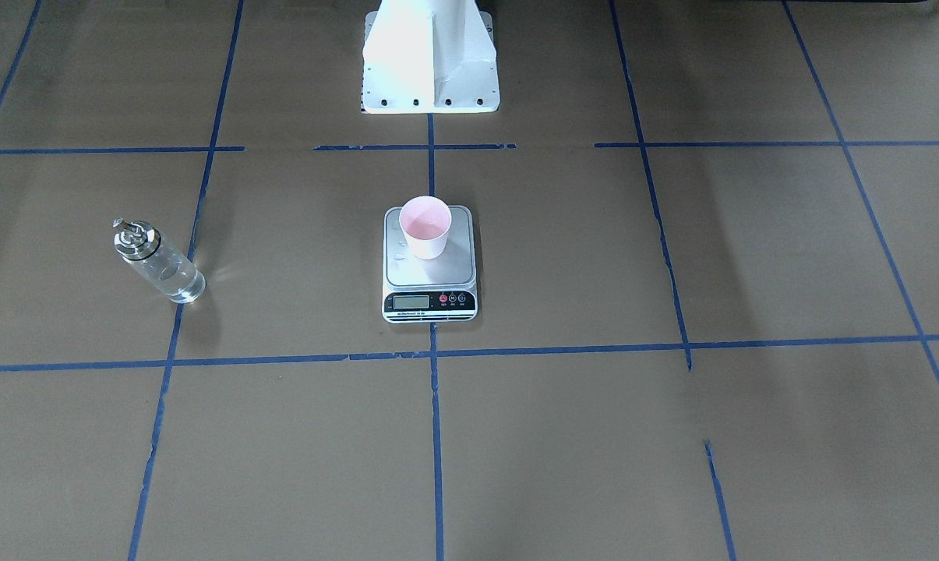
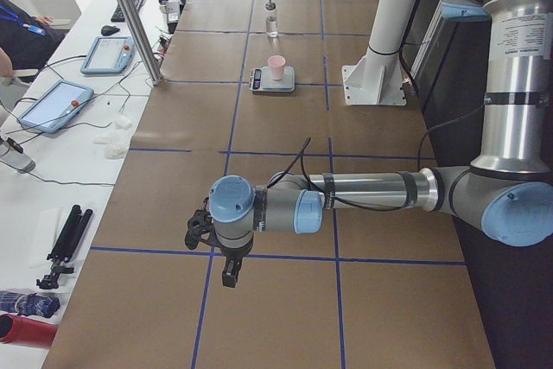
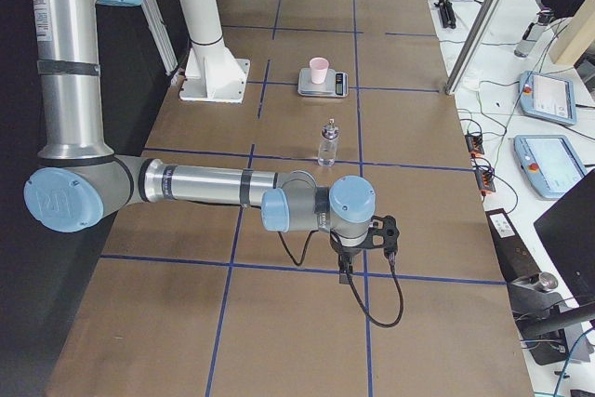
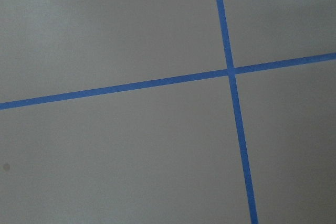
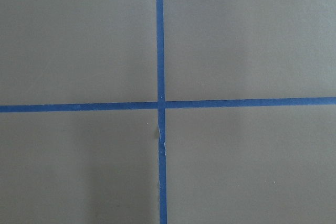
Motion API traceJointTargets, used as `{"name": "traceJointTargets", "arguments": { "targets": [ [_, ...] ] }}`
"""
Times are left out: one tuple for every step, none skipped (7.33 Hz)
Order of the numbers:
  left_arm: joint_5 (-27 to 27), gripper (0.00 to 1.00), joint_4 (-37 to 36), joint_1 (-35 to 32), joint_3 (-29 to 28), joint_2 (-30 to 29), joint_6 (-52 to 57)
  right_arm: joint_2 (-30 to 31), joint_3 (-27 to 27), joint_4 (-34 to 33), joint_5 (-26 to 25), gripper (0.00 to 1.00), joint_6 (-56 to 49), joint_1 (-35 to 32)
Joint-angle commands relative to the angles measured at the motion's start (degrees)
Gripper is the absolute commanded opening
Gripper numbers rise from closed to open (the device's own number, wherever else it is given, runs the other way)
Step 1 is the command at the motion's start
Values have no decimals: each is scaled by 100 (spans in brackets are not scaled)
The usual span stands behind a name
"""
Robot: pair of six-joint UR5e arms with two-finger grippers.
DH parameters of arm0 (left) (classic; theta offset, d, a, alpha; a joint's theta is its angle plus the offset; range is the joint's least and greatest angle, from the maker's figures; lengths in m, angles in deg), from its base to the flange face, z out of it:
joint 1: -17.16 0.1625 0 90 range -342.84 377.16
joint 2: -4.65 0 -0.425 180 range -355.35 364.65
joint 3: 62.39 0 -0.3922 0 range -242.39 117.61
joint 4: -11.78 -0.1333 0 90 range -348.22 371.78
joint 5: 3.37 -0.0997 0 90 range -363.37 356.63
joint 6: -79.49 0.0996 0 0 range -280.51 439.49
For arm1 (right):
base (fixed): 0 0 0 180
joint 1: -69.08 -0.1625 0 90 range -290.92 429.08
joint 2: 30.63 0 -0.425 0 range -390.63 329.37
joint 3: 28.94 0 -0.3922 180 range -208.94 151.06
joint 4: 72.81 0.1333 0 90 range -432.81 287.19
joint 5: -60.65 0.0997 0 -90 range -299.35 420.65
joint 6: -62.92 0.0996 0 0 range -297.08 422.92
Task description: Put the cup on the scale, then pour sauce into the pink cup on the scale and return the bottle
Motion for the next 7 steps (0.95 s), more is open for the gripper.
{"name": "traceJointTargets", "arguments": {
  "targets": [
    [0,100,1,-103,10,-10,-26,-2,11,3,-8,100,12,0],
    [0,100,1,-104,10,-1,-26,-2,11,11,-8,100,21,0],
    [0,100,1,-104,10,7,-35,7,11,3,-8,100,82,0],
    [0,100,1,-104,10,7,-96,7,2,11,-8,100,361,0],
    [0,100,1,-104,10,7,-96,7,-7,46,-8,100,451,0],
    [0,100,1,-104,10,-1,-105,-2,2,55,-16,100,461,0],
    [0,100,1,-104,19,-1,-105,-2,2,55,-8,100,461,0]
  ]
}}
